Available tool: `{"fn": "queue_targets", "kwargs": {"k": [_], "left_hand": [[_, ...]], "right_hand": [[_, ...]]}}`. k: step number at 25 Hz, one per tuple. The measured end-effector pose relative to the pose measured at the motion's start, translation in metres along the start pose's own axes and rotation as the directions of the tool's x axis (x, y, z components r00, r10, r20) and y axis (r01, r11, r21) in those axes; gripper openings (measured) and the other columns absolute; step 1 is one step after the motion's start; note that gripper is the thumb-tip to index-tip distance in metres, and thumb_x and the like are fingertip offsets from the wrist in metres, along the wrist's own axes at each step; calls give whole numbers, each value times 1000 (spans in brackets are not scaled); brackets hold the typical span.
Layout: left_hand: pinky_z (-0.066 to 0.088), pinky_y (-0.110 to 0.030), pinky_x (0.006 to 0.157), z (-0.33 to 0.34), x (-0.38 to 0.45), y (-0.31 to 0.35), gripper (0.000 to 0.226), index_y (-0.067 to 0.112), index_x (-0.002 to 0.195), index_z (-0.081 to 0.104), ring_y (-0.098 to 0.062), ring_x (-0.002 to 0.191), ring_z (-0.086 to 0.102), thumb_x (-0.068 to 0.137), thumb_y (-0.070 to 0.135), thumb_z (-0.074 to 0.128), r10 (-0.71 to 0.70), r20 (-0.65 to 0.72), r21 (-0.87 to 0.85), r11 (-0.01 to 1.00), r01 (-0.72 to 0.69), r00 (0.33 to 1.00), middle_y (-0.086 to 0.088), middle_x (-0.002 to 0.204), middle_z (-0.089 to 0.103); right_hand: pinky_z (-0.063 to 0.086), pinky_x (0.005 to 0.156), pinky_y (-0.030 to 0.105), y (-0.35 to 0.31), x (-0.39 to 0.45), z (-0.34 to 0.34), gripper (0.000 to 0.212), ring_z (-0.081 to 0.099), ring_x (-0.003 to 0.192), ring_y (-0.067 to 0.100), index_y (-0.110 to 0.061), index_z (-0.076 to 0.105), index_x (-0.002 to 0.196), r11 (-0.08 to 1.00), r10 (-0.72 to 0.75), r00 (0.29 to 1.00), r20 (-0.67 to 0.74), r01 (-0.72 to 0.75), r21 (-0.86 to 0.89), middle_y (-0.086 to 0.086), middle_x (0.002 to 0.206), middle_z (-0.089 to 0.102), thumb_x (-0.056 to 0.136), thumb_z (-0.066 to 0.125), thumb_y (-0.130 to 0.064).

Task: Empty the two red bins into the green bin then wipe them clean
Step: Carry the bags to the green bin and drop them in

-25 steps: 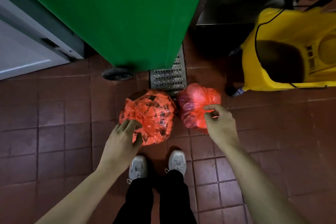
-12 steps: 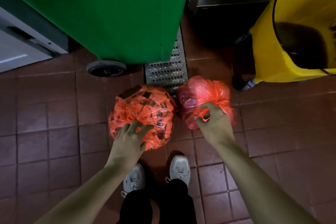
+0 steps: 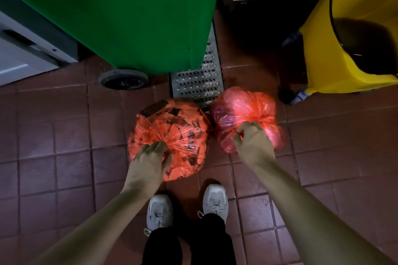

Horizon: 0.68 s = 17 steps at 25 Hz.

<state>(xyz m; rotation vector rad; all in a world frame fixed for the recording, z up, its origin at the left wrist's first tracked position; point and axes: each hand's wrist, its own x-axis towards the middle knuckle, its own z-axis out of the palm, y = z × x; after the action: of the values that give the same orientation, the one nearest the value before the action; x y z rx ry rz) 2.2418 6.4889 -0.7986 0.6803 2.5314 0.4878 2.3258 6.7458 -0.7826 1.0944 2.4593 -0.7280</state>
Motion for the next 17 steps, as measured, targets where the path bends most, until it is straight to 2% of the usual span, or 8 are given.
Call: {"fn": "queue_targets", "kwargs": {"k": [2,4,7,11,14,17], "left_hand": [[39,-34,60,-6,4,2,13,14,96,58,-27,86,58,99,27,56,-31,20,-85,996,32,999,0,93,62],[37,-33,59,-17,5,9,10,20,91,53,-23,78,56,100,24,54,-18,4,-169,985,18,1000,6,86,57],[37,-33,56,-40,5,23,12,20,89,54,-18,67,53,100,19,57,-1,-28,-224,975,-6,1000,11,76,54],[43,-37,55,-74,3,40,17,19,86,56,-17,64,56,101,28,56,29,-62,-238,970,-43,998,6,71,56],[41,-25,58,-107,-7,59,13,25,91,63,-5,70,58,101,31,57,52,-85,-268,961,-73,995,13,79,60],[36,-12,63,-144,-24,80,12,25,88,65,-2,76,57,100,27,61,32,-102,-279,958,-60,994,17,84,59]], "right_hand": [[48,86,40,0,-1,-1,27,62,103,41,-1,62,113,999,32,999,25,-32,-9,20,119,56,98,55,-23],[47,87,42,-1,-3,-8,28,61,105,43,1,61,112,998,54,998,15,-54,20,25,117,59,99,51,-22],[46,82,41,-4,-7,-33,24,62,103,43,-4,62,109,991,98,995,-33,-95,94,25,112,63,98,51,-22],[37,72,40,-14,-18,-77,18,62,96,45,-9,59,91,978,132,989,-72,-118,171,26,103,65,97,50,-24],[34,69,38,-24,-34,-114,20,56,85,39,-10,58,86,964,129,986,-102,-101,246,20,94,62,97,50,-24],[31,69,34,-39,-61,-154,19,46,76,28,-13,56,80,952,82,984,-157,-31,304,9,91,54,96,54,-21]]}}
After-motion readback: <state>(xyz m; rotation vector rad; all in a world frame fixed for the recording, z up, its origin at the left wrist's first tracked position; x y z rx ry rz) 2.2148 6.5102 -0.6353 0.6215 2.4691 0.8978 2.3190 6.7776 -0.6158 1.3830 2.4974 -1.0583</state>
